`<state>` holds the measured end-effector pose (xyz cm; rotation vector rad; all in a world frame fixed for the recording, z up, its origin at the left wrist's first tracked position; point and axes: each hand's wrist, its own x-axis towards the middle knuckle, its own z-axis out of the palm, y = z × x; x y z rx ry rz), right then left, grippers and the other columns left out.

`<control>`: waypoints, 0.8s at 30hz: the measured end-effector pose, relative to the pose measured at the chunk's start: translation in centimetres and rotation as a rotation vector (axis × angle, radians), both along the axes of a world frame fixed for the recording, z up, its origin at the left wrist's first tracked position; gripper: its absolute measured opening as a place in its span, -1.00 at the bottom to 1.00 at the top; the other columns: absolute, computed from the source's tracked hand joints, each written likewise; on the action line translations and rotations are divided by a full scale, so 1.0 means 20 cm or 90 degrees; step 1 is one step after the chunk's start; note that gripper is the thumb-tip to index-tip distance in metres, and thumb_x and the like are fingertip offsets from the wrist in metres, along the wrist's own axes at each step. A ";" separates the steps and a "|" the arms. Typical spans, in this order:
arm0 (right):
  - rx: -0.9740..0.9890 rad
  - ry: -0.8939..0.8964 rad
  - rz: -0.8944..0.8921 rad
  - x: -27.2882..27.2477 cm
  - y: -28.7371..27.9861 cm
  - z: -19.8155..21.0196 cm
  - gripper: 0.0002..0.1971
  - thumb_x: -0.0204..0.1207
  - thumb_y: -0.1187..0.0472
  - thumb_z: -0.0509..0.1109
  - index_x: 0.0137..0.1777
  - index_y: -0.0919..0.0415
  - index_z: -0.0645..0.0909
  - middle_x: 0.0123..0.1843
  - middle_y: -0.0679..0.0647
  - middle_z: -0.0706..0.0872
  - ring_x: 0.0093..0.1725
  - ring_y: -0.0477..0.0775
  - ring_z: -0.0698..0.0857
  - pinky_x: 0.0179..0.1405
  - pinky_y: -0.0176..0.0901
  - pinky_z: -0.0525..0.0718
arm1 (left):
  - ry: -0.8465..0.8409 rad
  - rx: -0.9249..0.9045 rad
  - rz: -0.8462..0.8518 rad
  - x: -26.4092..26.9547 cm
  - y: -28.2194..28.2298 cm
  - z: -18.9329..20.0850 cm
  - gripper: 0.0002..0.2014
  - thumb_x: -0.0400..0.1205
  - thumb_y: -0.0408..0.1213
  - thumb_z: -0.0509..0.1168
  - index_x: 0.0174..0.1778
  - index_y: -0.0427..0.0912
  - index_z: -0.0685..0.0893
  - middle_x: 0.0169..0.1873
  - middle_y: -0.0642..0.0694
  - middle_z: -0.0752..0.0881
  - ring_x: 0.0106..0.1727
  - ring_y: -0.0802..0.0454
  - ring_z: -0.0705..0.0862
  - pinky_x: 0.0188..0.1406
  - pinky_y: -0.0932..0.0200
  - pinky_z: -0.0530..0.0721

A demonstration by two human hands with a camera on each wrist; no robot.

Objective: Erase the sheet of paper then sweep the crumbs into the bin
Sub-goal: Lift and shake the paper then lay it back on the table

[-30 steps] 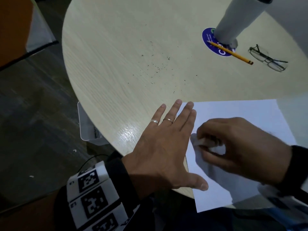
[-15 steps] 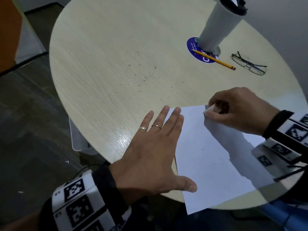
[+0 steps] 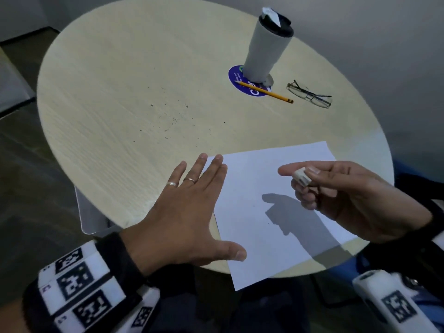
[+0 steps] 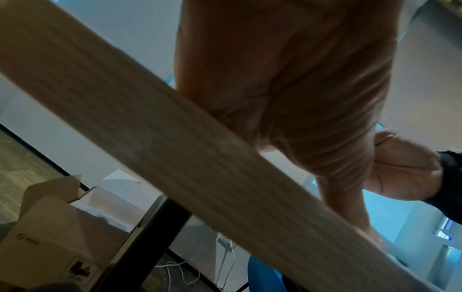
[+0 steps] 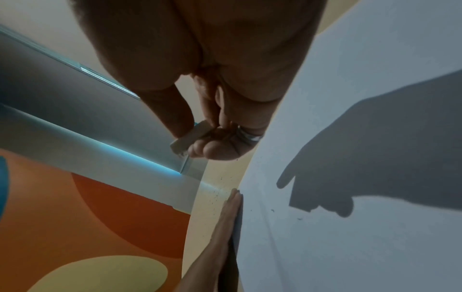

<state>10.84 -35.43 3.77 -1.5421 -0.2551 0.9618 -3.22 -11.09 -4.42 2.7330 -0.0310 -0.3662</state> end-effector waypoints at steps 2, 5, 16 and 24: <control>-0.028 -0.057 -0.020 -0.03 -0.04 0.02 -0.29 0.25 -0.12 0.83 0.30 0.34 0.84 -0.17 0.15 0.72 -0.25 0.00 0.66 -0.22 -0.25 0.67 | 0.012 0.013 -0.011 0.00 0.01 0.00 0.52 0.23 0.84 0.11 0.78 -0.06 -0.52 0.70 0.11 -0.63 0.67 0.13 -0.69 0.79 -0.11 -0.43; -0.144 -0.333 -0.101 -0.06 -0.13 0.03 -0.68 0.57 0.07 0.58 0.24 0.21 0.85 -0.15 0.08 0.85 -0.22 0.00 0.72 -0.17 -0.29 0.67 | 0.028 0.016 -0.035 0.00 0.05 0.01 0.52 0.21 0.84 0.12 0.77 -0.01 -0.54 0.68 0.16 -0.66 0.65 0.15 -0.71 0.78 -0.03 -0.45; -0.264 -0.502 -0.503 -0.33 -0.67 -0.35 -0.85 0.75 0.16 0.39 0.15 0.18 0.77 -0.16 -0.04 0.84 -0.28 -0.27 0.74 -0.27 -0.51 0.66 | -0.083 -0.117 -0.048 -0.03 -0.10 0.05 0.19 0.39 0.72 0.09 0.85 0.06 0.14 0.82 0.28 -0.29 0.80 0.24 -0.38 0.79 -0.11 -0.25; -0.267 -0.608 -0.505 -0.30 -0.72 -0.39 -0.83 0.79 0.10 0.36 0.24 0.12 0.71 0.04 0.00 0.83 0.00 -0.03 0.79 -0.01 -0.32 0.72 | -0.136 -0.132 -0.089 -0.04 -0.30 -0.07 -0.17 0.74 0.47 0.01 0.82 -0.01 0.26 0.86 0.14 0.07 0.87 0.03 -0.03 0.79 -0.14 0.05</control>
